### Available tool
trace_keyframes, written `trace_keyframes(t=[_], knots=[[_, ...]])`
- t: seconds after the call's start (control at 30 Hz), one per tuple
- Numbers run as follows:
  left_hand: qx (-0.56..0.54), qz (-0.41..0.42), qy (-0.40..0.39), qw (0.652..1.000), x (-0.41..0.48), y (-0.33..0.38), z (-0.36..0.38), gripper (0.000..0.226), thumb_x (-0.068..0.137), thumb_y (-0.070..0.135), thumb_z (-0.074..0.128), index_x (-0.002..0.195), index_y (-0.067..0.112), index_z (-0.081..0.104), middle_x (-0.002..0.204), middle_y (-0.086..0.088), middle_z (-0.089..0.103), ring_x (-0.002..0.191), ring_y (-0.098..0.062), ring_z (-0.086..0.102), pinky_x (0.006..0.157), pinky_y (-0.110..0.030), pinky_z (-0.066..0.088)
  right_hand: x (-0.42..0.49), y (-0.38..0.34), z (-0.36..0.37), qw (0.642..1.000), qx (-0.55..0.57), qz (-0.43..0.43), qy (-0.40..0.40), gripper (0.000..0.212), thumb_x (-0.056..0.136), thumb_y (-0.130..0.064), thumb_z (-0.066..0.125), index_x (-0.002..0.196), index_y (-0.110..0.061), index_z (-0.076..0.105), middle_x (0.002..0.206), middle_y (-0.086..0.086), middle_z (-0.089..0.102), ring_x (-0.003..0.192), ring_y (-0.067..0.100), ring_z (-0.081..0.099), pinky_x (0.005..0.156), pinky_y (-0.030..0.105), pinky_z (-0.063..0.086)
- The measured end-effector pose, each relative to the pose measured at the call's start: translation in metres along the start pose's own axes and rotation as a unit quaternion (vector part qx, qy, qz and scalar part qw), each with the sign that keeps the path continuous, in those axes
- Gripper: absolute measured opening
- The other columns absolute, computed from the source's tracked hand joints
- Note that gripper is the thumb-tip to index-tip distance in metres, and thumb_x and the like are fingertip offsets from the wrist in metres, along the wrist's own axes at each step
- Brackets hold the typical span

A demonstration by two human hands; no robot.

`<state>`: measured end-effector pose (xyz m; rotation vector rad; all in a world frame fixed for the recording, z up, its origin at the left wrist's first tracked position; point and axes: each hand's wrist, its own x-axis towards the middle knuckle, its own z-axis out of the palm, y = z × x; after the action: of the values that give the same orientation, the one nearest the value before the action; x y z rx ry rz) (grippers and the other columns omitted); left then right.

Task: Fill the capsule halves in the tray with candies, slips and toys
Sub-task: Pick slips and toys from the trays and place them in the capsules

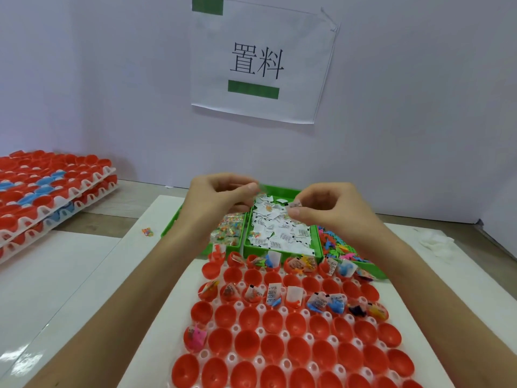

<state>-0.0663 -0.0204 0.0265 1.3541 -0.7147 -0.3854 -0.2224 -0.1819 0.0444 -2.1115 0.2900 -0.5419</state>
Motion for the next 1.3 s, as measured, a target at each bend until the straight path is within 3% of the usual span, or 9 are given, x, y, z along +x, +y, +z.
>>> trace_keyframes(t=[0.17,0.27,0.43,0.63,0.7,0.83,0.93,1.13,1.3], knots=[[-0.074,-0.011,-0.079,0.994,-0.021,0.023,0.020,0.024,0.075,0.022,0.078,0.096,0.011,0.079,0.088,-0.012,0.078,0.082,-0.021,0.077,0.071,-0.019,0.058,-0.039,-0.032,-0.010,0.997,0.037,-0.067,-0.026,0.009,0.078,-0.031,0.078,0.086,-0.027,0.079,0.089,-0.003,0.077,0.089,0.015,0.074,0.081,0.022,0.057],[-0.057,0.004,-0.086,0.995,-0.029,0.030,0.027,0.026,0.070,0.026,0.080,0.093,0.014,0.078,0.084,-0.009,0.078,0.076,-0.017,0.075,0.067,-0.018,0.057,-0.048,-0.041,-0.013,0.995,0.045,-0.086,0.018,0.016,0.072,-0.027,0.082,0.087,-0.025,0.077,0.084,0.001,0.077,0.080,0.017,0.075,0.073,0.026,0.060],[-0.057,-0.008,-0.099,0.993,-0.039,0.035,0.036,0.026,0.062,0.038,0.082,0.080,0.019,0.079,0.083,-0.011,0.077,0.077,-0.016,0.075,0.066,-0.019,0.057,-0.048,-0.043,-0.014,0.991,0.070,-0.079,0.080,0.016,0.069,-0.028,0.084,0.078,-0.021,0.074,0.073,0.001,0.074,0.069,0.014,0.073,0.065,0.019,0.056],[-0.144,-0.054,-0.140,0.978,-0.046,0.039,0.040,0.016,0.064,0.025,0.087,0.077,0.019,0.079,0.096,-0.017,0.077,0.093,-0.028,0.076,0.074,-0.024,0.059,-0.044,-0.040,-0.011,0.988,0.111,-0.049,0.099,0.014,0.077,-0.016,0.083,0.087,-0.015,0.073,0.076,0.006,0.075,0.068,0.022,0.073,0.067,0.025,0.059],[-0.162,-0.060,-0.139,0.975,-0.046,0.039,0.041,0.015,0.067,0.022,0.082,0.081,0.018,0.079,0.099,-0.017,0.077,0.096,-0.029,0.076,0.076,-0.024,0.060,-0.044,-0.040,-0.008,0.983,0.139,-0.039,0.110,0.019,0.075,-0.018,0.083,0.088,-0.011,0.072,0.077,0.007,0.075,0.068,0.022,0.072,0.066,0.025,0.059],[-0.172,-0.058,-0.124,0.976,-0.046,0.040,0.042,0.034,0.068,0.014,0.081,0.103,0.013,0.079,0.104,-0.015,0.077,0.098,-0.026,0.075,0.077,-0.023,0.059,-0.043,-0.038,0.003,0.972,0.194,-0.010,0.134,0.028,0.065,-0.035,0.080,0.082,-0.014,0.071,0.073,0.000,0.072,0.066,0.012,0.066,0.064,0.021,0.055],[-0.167,-0.051,-0.124,0.977,-0.046,0.041,0.042,0.033,0.067,0.018,0.078,0.100,0.012,0.080,0.105,-0.012,0.077,0.100,-0.024,0.075,0.079,-0.022,0.059,-0.041,-0.035,0.011,0.967,0.207,0.011,0.146,0.033,0.062,-0.043,0.077,0.081,-0.017,0.071,0.069,-0.009,0.066,0.064,0.002,0.060,0.062,0.018,0.051],[-0.167,-0.039,-0.117,0.978,-0.047,0.040,0.044,0.034,0.061,0.021,0.081,0.093,0.013,0.081,0.101,-0.012,0.078,0.096,-0.024,0.076,0.077,-0.024,0.060,-0.040,-0.030,0.025,0.947,0.263,0.033,0.180,0.031,0.070,-0.040,0.076,0.085,-0.013,0.070,0.068,-0.010,0.064,0.061,0.005,0.055,0.061,0.024,0.049],[-0.147,-0.021,-0.068,0.987,-0.046,0.037,0.046,0.030,0.063,0.022,0.081,0.089,0.008,0.079,0.091,-0.012,0.078,0.087,-0.025,0.077,0.072,-0.024,0.060,-0.039,-0.028,0.028,0.954,0.252,0.004,0.162,0.023,0.077,-0.037,0.075,0.085,-0.017,0.068,0.070,-0.010,0.063,0.060,0.005,0.055,0.059,0.022,0.048]])
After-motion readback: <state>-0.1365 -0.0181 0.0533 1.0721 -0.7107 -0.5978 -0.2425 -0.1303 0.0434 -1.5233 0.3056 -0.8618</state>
